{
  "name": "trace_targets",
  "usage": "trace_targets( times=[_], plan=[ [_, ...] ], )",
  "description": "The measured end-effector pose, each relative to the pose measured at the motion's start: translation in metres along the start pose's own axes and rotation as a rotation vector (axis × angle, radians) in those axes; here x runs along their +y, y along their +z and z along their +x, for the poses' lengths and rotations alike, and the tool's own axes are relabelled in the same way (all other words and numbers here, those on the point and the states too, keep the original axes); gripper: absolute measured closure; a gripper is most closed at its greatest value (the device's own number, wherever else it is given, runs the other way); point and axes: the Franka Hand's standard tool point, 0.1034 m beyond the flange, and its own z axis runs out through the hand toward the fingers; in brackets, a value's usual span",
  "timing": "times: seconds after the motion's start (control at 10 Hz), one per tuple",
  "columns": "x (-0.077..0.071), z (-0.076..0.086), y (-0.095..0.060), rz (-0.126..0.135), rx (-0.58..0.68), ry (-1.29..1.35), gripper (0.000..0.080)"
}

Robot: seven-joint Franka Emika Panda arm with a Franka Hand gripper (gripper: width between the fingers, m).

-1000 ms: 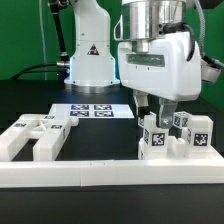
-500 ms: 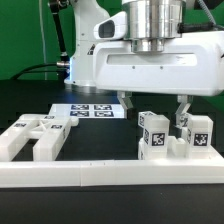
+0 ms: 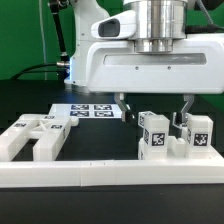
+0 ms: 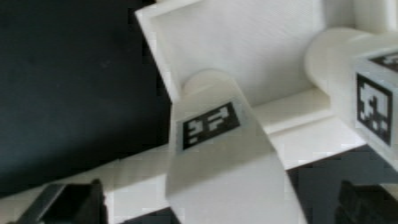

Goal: Assemble chair

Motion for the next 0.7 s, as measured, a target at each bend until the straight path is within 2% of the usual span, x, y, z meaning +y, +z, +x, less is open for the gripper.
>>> trace_targets(
  times=[0.3, 0.4, 0.5, 0.6, 0.7],
  plan=[
    [0.0032, 0.0009, 0.0001, -0.018, 0.000, -0.189, 0.0151],
    [0.0040, 0.0011, 0.0001, -0.018, 0.000, -0.200, 0.0267],
    [0.0043, 0.0012, 0.0002, -0.018, 0.000, -0.198, 0.0267],
    [0.0043, 0.0012, 0.0002, -0.018, 0.000, -0.196, 0.0402],
    [0.0044, 0.0011, 0.0003, -0.018, 0.000, -0.179, 0.0402]
  ],
)
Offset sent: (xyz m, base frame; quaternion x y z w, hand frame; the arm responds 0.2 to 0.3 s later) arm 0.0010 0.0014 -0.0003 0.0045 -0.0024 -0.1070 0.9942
